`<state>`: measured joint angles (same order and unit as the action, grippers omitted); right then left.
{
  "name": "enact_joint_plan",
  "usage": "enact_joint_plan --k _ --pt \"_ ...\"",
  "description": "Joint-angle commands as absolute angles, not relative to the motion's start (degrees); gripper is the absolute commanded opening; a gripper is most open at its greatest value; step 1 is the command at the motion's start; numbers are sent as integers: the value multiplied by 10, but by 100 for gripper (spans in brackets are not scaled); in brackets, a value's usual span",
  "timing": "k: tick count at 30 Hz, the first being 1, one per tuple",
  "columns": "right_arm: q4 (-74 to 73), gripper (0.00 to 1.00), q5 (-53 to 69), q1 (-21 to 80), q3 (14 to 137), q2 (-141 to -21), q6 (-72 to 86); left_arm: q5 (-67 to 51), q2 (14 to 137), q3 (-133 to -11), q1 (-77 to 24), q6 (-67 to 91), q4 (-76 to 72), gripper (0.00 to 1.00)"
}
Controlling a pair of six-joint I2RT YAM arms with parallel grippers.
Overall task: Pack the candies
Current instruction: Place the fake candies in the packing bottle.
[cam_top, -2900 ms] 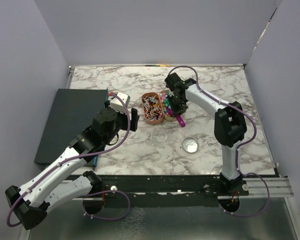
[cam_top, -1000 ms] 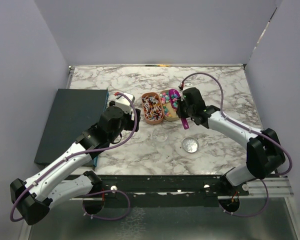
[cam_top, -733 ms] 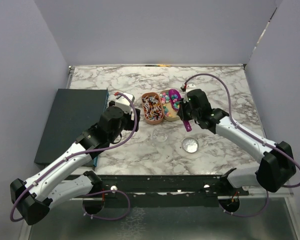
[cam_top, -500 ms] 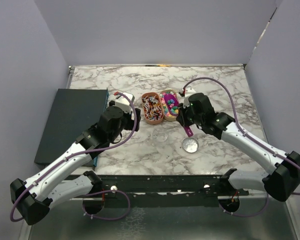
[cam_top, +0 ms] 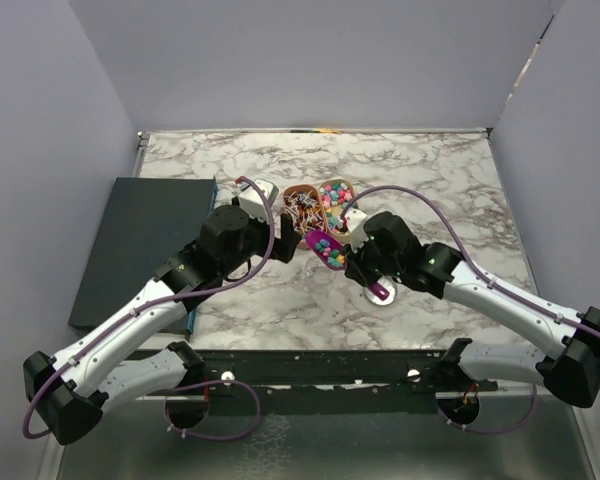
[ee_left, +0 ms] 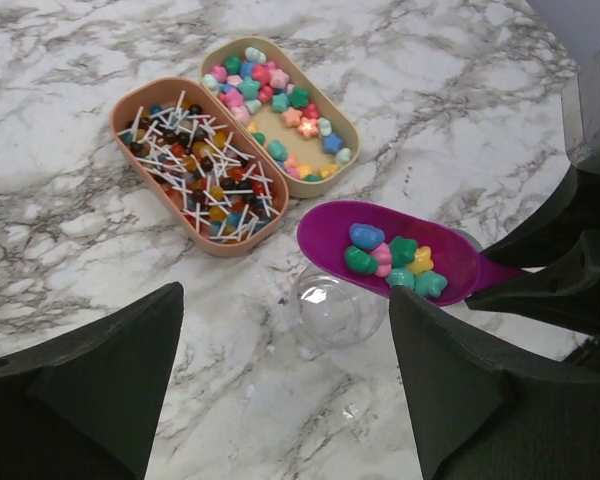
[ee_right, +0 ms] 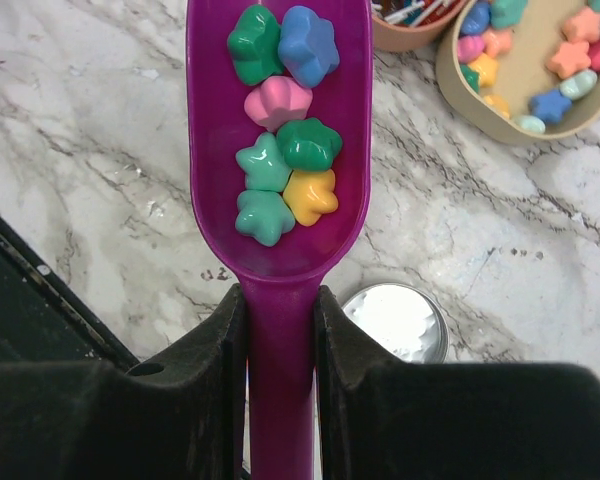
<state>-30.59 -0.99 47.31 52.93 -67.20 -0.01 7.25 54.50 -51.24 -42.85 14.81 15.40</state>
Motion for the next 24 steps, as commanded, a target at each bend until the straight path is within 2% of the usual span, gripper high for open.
enact_joint_plan --k 1,6,24 --pt "-295 1 34 489 535 -643 -48 -23 562 -527 -427 162 146 85" --pt "-296 1 46 499 544 -628 -73 -48 575 -522 -427 165 148 85" --pt "-261 1 80 513 507 -524 -142 -4 572 -497 -427 173 155 84"
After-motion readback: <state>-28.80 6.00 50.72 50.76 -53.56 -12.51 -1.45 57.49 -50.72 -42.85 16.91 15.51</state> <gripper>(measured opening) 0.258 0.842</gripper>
